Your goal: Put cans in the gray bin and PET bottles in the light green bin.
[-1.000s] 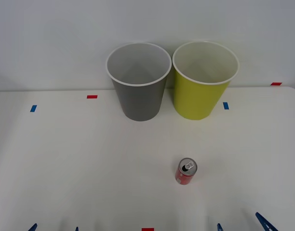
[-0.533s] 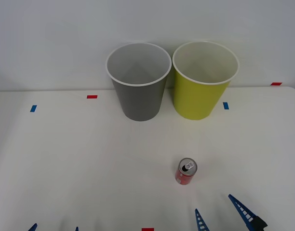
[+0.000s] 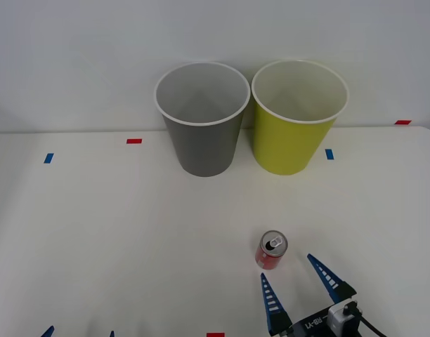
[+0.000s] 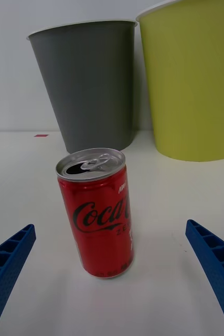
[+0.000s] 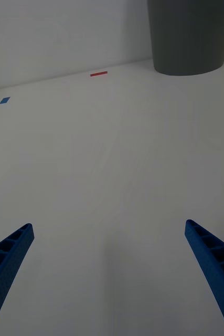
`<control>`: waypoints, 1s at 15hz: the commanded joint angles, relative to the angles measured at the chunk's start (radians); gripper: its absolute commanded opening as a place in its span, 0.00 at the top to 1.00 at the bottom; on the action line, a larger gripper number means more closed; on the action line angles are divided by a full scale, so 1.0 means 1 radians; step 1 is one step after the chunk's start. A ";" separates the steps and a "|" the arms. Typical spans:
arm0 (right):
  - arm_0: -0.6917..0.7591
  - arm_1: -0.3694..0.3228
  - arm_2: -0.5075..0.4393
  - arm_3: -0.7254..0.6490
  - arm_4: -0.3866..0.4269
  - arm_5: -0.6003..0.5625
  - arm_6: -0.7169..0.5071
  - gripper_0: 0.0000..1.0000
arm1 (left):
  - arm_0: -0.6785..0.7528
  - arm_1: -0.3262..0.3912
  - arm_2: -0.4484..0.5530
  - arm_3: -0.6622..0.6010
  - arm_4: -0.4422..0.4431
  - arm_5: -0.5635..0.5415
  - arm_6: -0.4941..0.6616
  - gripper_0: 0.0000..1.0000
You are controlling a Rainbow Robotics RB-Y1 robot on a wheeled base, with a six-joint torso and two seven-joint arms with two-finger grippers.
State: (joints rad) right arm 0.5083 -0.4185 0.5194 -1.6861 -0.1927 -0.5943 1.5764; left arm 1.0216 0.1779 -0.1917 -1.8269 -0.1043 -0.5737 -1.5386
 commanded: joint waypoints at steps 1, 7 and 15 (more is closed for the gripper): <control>-0.039 0.018 0.010 0.000 0.009 0.036 0.011 0.00 | 0.000 0.000 0.000 0.000 0.000 0.000 0.000 0.00; -0.105 0.044 -0.001 0.000 -0.004 0.111 0.011 0.00 | 0.000 0.000 0.000 0.000 0.000 0.000 0.000 0.00; -0.137 0.064 -0.013 0.000 -0.008 0.146 0.014 0.00 | 0.000 0.000 0.000 0.000 0.000 0.000 0.000 0.00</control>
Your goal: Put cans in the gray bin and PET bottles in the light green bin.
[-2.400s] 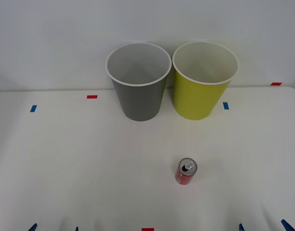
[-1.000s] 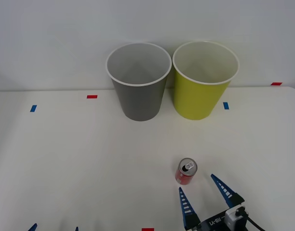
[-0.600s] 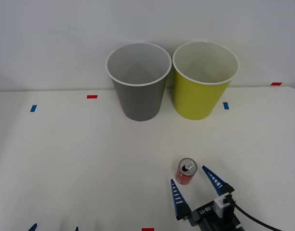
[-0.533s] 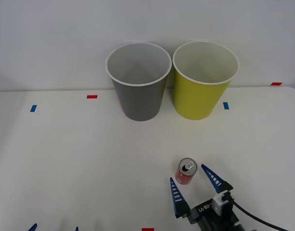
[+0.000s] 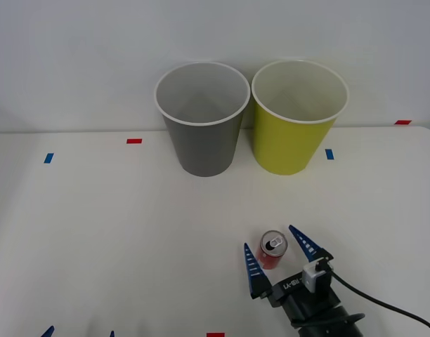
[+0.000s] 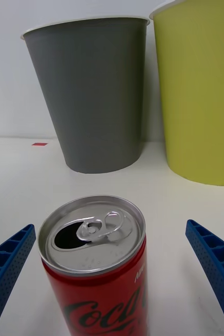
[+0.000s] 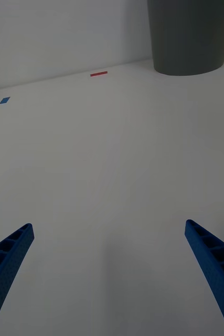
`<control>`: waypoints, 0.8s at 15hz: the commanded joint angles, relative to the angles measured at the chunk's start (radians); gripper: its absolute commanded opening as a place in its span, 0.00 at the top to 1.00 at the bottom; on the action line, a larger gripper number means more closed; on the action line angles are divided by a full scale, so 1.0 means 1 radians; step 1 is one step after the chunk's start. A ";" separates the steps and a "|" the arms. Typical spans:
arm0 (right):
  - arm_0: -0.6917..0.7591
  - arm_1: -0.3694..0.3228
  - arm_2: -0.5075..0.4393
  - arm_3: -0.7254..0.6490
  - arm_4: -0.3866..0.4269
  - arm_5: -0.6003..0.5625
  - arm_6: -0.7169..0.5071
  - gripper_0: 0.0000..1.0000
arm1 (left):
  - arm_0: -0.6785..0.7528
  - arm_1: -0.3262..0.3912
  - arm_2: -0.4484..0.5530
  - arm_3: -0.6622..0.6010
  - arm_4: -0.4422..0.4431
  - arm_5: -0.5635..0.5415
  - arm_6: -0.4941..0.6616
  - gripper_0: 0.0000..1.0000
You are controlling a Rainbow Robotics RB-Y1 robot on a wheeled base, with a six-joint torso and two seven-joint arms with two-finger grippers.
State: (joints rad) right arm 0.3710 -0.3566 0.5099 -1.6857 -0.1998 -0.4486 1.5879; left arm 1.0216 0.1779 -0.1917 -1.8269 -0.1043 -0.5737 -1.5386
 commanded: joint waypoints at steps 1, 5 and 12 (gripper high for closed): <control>0.000 0.005 -0.008 0.000 -0.001 0.001 0.003 0.28 | 0.000 0.000 0.000 0.000 0.000 0.000 0.000 0.00; 0.002 0.018 -0.013 0.000 -0.012 0.001 -0.003 0.84 | 0.000 0.000 0.000 0.000 0.000 0.000 0.000 0.00; 0.003 0.033 -0.017 -0.002 -0.027 0.002 -0.006 0.88 | 0.000 0.000 0.000 0.000 0.000 0.000 0.000 0.00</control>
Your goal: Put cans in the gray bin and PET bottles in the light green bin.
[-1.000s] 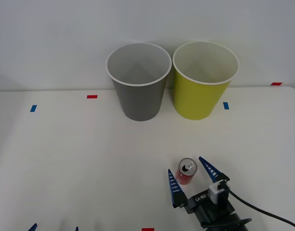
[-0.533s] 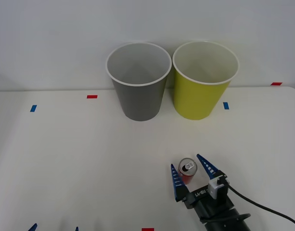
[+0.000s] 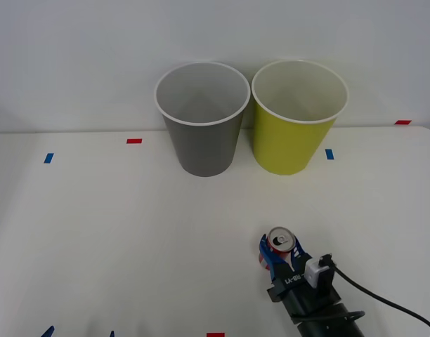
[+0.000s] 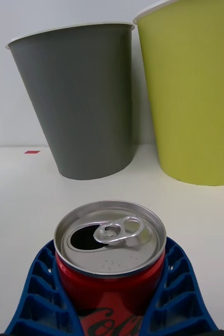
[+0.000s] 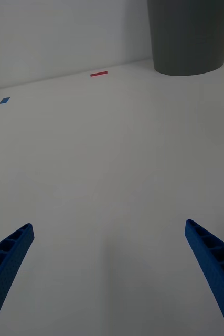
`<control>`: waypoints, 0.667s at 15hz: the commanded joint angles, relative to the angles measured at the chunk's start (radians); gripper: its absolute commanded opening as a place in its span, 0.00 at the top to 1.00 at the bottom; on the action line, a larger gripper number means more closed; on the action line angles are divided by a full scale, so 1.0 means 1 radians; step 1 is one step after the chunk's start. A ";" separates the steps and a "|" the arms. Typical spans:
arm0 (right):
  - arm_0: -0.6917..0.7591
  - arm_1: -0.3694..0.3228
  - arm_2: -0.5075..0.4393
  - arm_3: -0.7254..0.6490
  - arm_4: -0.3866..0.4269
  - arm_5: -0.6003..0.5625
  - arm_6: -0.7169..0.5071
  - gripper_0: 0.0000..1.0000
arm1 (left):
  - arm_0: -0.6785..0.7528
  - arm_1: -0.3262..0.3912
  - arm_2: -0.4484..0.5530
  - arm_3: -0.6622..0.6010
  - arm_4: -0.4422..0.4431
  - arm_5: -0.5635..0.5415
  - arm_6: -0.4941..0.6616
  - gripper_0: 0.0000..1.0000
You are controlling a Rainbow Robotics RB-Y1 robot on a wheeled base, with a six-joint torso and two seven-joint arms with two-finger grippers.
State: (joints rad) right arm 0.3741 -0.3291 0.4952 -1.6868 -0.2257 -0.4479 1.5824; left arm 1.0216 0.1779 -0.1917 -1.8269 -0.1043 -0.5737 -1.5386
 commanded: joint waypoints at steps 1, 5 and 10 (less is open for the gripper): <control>0.000 0.007 -0.007 -0.016 0.000 0.023 -0.001 0.89 | 0.000 0.000 0.000 0.000 0.000 0.000 0.000 0.00; 0.045 0.005 -0.044 -0.289 -0.001 0.357 -0.001 0.89 | 0.000 0.000 0.000 0.000 0.000 0.000 0.000 0.00; 0.043 0.041 -0.106 -0.577 0.009 0.778 0.008 0.90 | 0.000 0.000 0.000 0.000 0.000 0.000 0.000 0.00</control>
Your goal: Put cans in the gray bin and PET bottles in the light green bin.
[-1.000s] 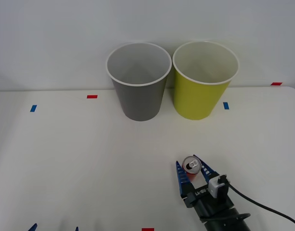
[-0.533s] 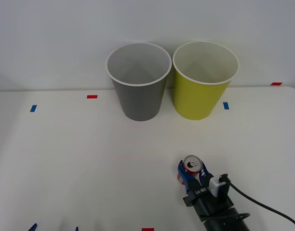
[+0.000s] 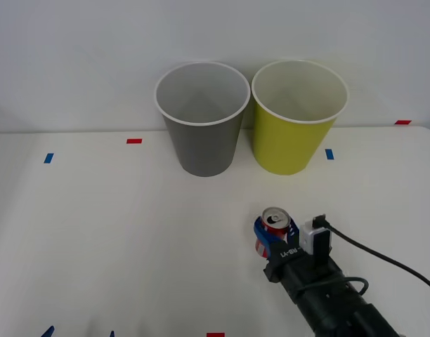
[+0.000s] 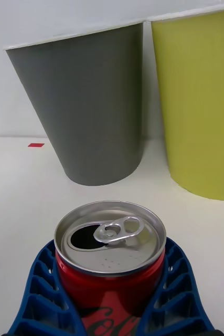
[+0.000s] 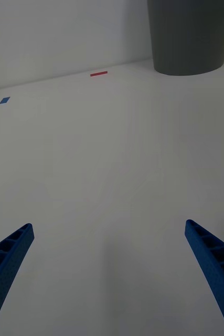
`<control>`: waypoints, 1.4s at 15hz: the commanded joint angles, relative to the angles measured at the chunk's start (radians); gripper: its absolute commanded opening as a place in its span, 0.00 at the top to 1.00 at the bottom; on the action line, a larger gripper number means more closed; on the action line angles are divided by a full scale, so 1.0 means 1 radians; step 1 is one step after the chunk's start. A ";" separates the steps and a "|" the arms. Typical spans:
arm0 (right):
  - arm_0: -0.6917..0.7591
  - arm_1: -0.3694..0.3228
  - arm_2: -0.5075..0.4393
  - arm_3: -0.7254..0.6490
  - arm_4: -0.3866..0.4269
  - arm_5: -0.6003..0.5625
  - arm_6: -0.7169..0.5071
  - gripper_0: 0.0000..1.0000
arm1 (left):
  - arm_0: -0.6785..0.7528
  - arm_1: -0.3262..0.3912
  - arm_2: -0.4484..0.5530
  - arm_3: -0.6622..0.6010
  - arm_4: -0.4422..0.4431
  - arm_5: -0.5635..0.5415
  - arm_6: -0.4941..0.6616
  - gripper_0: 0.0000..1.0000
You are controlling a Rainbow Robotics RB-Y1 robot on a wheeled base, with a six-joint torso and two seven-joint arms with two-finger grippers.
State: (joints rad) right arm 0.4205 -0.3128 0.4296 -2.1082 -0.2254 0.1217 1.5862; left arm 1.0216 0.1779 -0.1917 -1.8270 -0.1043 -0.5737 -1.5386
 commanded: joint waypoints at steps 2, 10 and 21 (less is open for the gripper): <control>-0.022 0.031 -0.054 -0.237 0.012 0.346 0.009 0.90 | 0.000 0.000 0.000 0.000 0.000 0.000 0.000 0.00; -0.292 0.066 -0.129 -0.348 -0.023 0.762 0.043 0.93 | 0.000 0.000 0.000 0.000 0.000 0.000 0.000 0.00; -0.750 0.081 -0.377 -0.220 -0.457 1.046 0.084 0.94 | 0.000 0.000 0.000 0.000 0.000 0.000 0.000 0.00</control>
State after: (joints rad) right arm -0.2677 -0.2235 0.0823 -2.3836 -0.6184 1.1909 1.6662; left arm 1.0216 0.1779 -0.1918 -1.8270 -0.1043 -0.5737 -1.5386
